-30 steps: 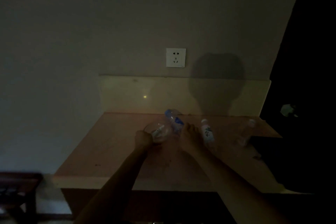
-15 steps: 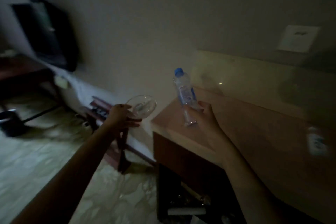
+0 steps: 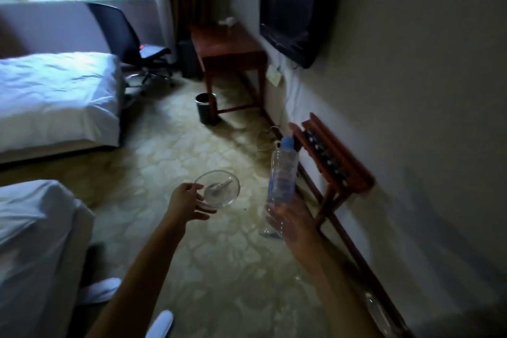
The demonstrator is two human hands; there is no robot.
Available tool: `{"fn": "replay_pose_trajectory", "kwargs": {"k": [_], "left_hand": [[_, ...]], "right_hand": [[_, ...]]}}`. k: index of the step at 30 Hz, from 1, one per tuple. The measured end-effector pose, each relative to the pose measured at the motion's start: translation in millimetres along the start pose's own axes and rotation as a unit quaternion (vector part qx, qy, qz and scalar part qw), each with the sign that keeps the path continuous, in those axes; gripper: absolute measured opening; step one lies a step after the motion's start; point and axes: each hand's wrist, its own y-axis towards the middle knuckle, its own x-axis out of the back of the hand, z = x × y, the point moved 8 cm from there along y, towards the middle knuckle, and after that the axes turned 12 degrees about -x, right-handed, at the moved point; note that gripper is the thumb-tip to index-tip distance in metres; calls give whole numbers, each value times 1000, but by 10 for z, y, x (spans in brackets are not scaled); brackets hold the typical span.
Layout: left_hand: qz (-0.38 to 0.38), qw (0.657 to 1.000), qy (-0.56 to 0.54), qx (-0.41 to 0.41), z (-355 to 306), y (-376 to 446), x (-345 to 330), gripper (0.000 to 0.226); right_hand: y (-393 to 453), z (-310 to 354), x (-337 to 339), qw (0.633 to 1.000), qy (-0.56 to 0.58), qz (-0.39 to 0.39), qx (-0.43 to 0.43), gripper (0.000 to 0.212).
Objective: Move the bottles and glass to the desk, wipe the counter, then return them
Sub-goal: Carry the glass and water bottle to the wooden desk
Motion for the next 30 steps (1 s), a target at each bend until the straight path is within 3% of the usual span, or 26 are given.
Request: {"fn": "replay_pose_trajectory", "kwargs": {"k": [7,12,14,16,22,27,30], "left_hand": [[-93,995,17,14,101,1329,585,29],[-123,991,26,51,365,2365,471,29],[-123,990,28,62,372,2877,351,29],[-128,988,27,77,291,3450,238,29],[-158,987,18,38,-414,5189,166,31],[-182,983,10,22,-635,6400,414,29],[-191,980,18,43,-491,7218,617,29]], "right_hand": [[1524,510,-675,987,-156,-29,7,35],[2877,775,-850,986,-159,-48,-23,25],[3431,922,-863,987,-154,-44,-30,36],[3915,1227,-894,987,-150,-46,-36,49],[5395,2547,-1448,984,-180,-13,-6,60],[6476,3050,-2142,974,-223,32,-9,39],[7226,3051,-2436,972,-234,17,-27,32]]}}
